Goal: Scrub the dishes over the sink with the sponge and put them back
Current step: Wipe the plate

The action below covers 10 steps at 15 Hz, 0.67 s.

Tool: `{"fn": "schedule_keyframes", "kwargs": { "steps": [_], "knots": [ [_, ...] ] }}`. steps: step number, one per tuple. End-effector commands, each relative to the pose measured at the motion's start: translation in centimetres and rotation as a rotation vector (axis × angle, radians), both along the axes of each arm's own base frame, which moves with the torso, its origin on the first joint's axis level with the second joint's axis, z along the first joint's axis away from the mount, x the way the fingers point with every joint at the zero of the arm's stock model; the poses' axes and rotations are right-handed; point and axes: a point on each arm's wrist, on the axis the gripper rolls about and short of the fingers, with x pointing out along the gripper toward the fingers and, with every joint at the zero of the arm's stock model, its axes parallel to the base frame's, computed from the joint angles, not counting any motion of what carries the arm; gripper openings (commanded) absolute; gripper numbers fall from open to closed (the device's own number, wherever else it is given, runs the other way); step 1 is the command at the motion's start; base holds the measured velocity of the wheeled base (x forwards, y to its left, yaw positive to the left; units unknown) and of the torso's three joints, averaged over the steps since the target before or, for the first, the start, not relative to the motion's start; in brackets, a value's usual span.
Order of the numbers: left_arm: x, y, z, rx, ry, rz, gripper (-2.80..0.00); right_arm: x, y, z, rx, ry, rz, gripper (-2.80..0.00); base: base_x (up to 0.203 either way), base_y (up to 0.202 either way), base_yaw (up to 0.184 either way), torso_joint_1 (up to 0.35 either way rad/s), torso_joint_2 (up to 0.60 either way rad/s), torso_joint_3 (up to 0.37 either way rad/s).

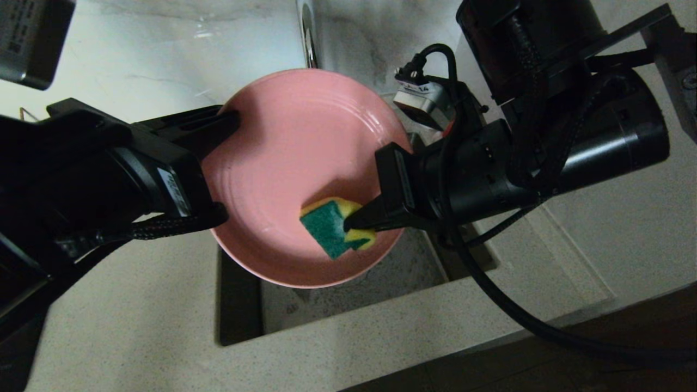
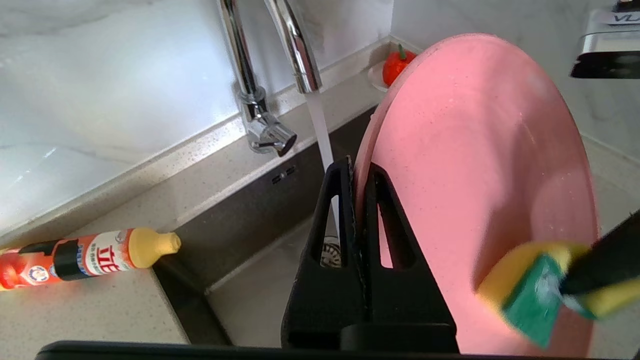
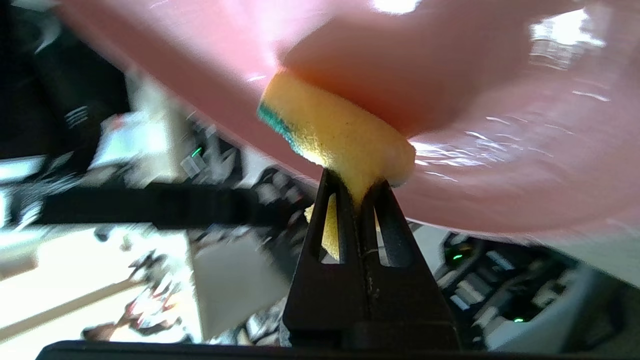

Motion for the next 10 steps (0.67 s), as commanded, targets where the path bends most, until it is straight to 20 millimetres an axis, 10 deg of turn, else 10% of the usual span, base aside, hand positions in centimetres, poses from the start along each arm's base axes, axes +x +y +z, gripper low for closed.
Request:
{"fn": "schedule_keyframes", "kwargs": {
  "steps": [1, 10],
  "knots": [
    [0.0, 0.0, 0.2, -0.004, -0.006, 0.003, -2.80, 0.3, -0.9, 0.3, -0.002, -0.014, -0.049, -2.80, 0.000, 0.000, 0.000, 0.000, 0.00, 0.000],
    [0.1, 0.0, -0.8, 0.015, 0.021, 0.017, -2.80, -0.6, -4.5, 3.8, 0.081, -0.174, -0.065, -2.80, 0.000, 0.000, 0.000, 0.000, 0.00, 0.000]
  ]
}}
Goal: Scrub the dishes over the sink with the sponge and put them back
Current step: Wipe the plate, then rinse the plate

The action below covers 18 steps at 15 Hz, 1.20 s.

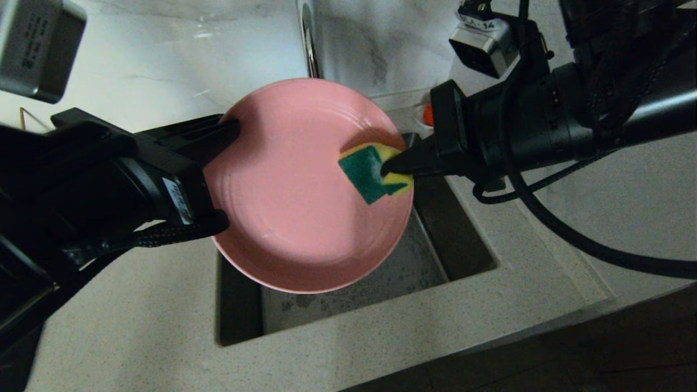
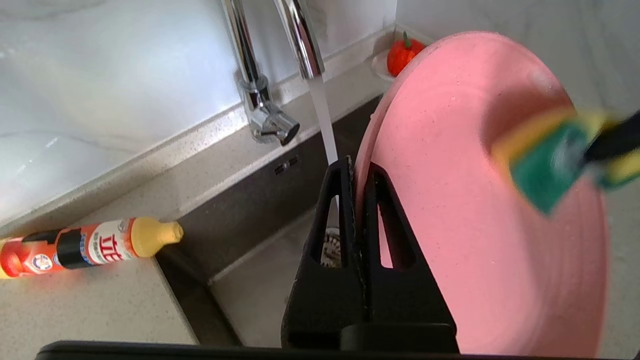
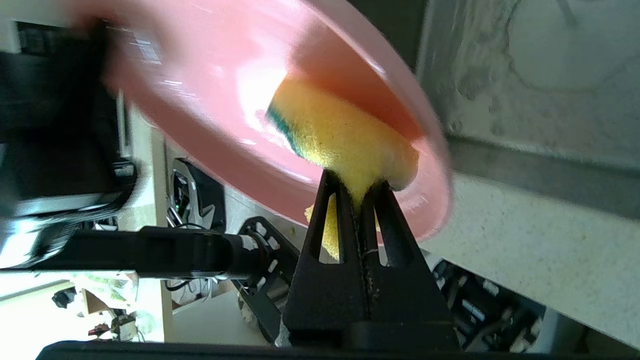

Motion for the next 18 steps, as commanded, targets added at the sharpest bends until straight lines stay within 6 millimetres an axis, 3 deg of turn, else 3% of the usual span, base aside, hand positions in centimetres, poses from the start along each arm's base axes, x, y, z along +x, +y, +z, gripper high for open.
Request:
{"fn": "schedule_keyframes", "kwargs": {
  "steps": [1, 5, 11, 15, 18],
  "knots": [
    [0.1, -0.1, -0.3, 0.006, 0.007, 0.002, -2.80, -1.3, -1.0, 1.2, 0.017, -0.050, 0.049, -2.80, 0.000, 0.000, 0.000, 0.000, 0.00, 0.000],
    [0.1, -0.1, -0.4, 0.000, 0.015, 0.006, -2.80, -2.9, -2.2, 2.4, 0.069, -0.065, 0.131, -2.80, 0.000, 0.000, 0.000, 0.000, 0.00, 0.000],
    [0.2, -0.2, -1.2, -0.078, 0.136, 0.001, -2.80, -6.8, -6.0, 5.6, 0.182, -0.156, 0.224, -2.80, 0.000, 0.000, 0.000, 0.000, 0.00, 0.000],
    [-0.5, 0.6, -3.1, -0.124, 0.330, -0.001, -2.80, -6.1, -7.7, 5.8, 0.180, -0.169, 0.138, -2.80, 0.000, 0.000, 0.000, 0.000, 0.00, 0.000],
    [-0.9, 1.1, -5.8, -0.121, 0.459, 0.015, -2.80, -4.7, -7.9, 4.2, 0.134, -0.117, 0.085, -2.80, 0.000, 0.000, 0.000, 0.000, 0.00, 0.000]
  ]
}}
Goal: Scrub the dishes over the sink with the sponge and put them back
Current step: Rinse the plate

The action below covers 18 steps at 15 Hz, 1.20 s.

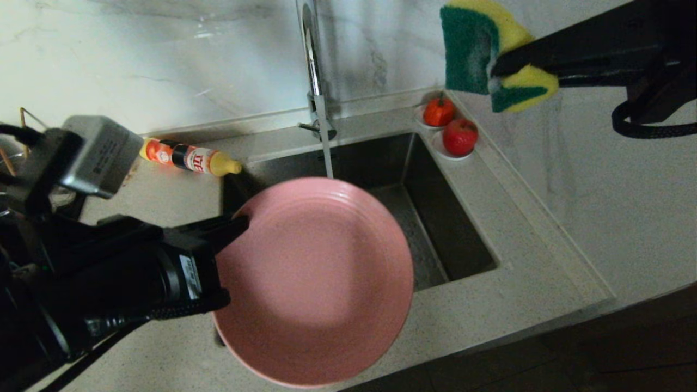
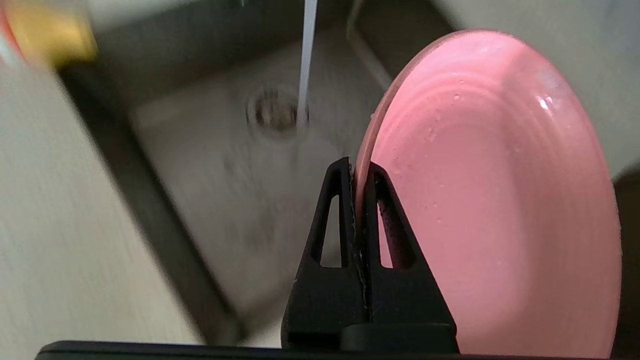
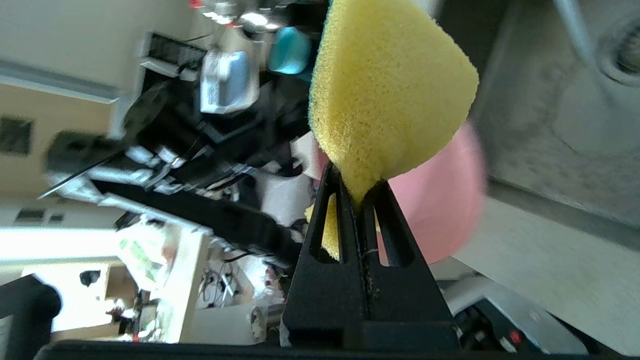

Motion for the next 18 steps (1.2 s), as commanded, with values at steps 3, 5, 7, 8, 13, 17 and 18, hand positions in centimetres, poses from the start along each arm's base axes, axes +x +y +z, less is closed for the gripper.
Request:
{"fn": "schedule_keyframes", "kwargs": {
  "steps": [3, 5, 7, 8, 13, 17, 18],
  "knots": [
    [-0.1, 0.5, -3.7, -0.023, 0.181, 0.048, -2.80, 1.5, -0.1, -2.2, -0.057, 0.068, -0.049, -2.80, 0.000, 0.000, 0.000, 0.000, 0.00, 0.000],
    [0.6, 0.4, -5.4, -0.038, 0.278, 0.078, -2.80, 2.0, -0.1, -3.0, -0.083, 0.081, -0.056, -2.80, 0.000, 0.000, 0.000, 0.000, 0.00, 0.000],
    [1.8, 0.5, -6.4, -0.064, 0.333, 0.124, -2.80, 2.0, -0.1, -3.4, -0.095, 0.094, -0.060, -2.80, 0.000, 0.000, 0.000, 0.000, 0.00, 0.000],
    [2.8, 0.7, -6.8, -0.070, 0.355, 0.157, -2.80, 2.1, -0.1, -3.6, -0.099, 0.098, -0.063, -2.80, 0.000, 0.000, 0.000, 0.000, 0.00, 0.000],
    [8.3, 1.1, -8.7, -0.159, 0.356, 0.261, -2.80, 2.4, -0.2, -4.0, -0.111, 0.111, -0.072, -2.80, 0.000, 0.000, 0.000, 0.000, 0.00, 0.000],
    [12.7, 0.1, -8.6, -0.269, 0.257, 0.288, -2.80, 2.4, -0.1, -5.1, -0.143, 0.132, -0.061, -2.80, 0.000, 0.000, 0.000, 0.000, 0.00, 0.000],
    [13.6, -0.3, -8.5, -0.285, 0.242, 0.286, -2.80, 2.5, -0.1, -5.3, -0.146, 0.137, -0.062, -2.80, 0.000, 0.000, 0.000, 0.000, 0.00, 0.000]
  ]
}}
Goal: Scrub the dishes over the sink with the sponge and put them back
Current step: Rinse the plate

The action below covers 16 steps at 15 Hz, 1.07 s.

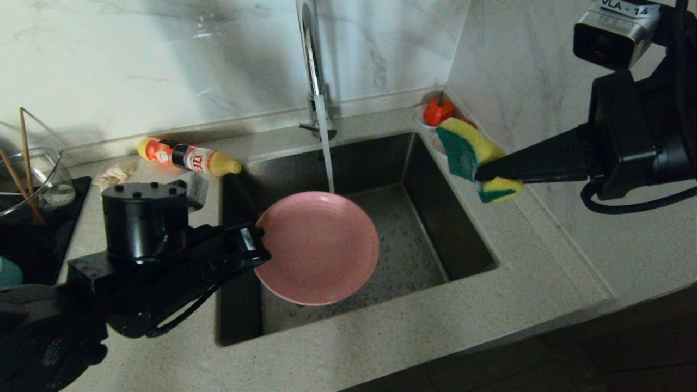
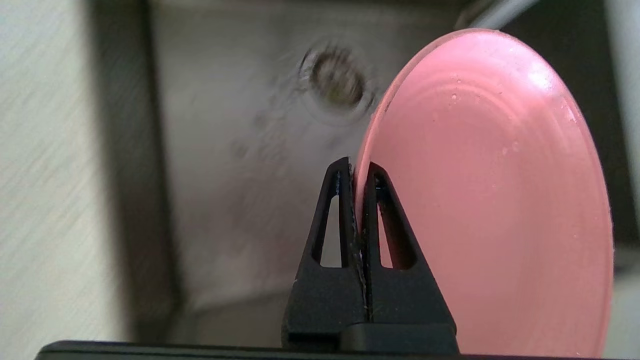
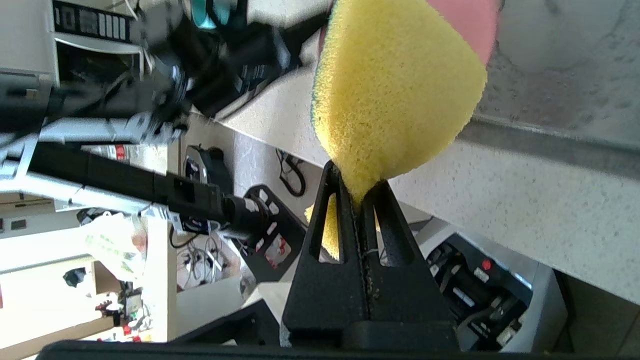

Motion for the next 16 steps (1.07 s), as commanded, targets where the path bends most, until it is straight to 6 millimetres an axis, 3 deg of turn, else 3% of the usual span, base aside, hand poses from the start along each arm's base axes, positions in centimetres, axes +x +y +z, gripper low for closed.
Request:
{"fn": "schedule_keyframes", "kwargs": {
  "steps": [1, 10, 16],
  "knots": [
    [2.6, -1.0, -1.4, 0.002, 0.017, 0.011, -2.80, 0.0, 0.0, -0.5, -0.010, 0.019, 0.002, -2.80, 0.000, 0.000, 0.000, 0.000, 0.00, 0.000],
    [6.2, -2.0, 0.2, -0.057, -0.062, 0.036, -2.80, -0.7, -0.5, -1.8, -0.037, 0.056, 0.006, -2.80, 0.000, 0.000, 0.000, 0.000, 0.00, 0.000],
    [8.0, -2.4, 0.2, -0.076, -0.076, 0.050, -2.80, -1.4, -1.0, -3.2, -0.081, 0.066, 0.018, -2.80, 0.000, 0.000, 0.000, 0.000, 0.00, 0.000]
  ]
}}
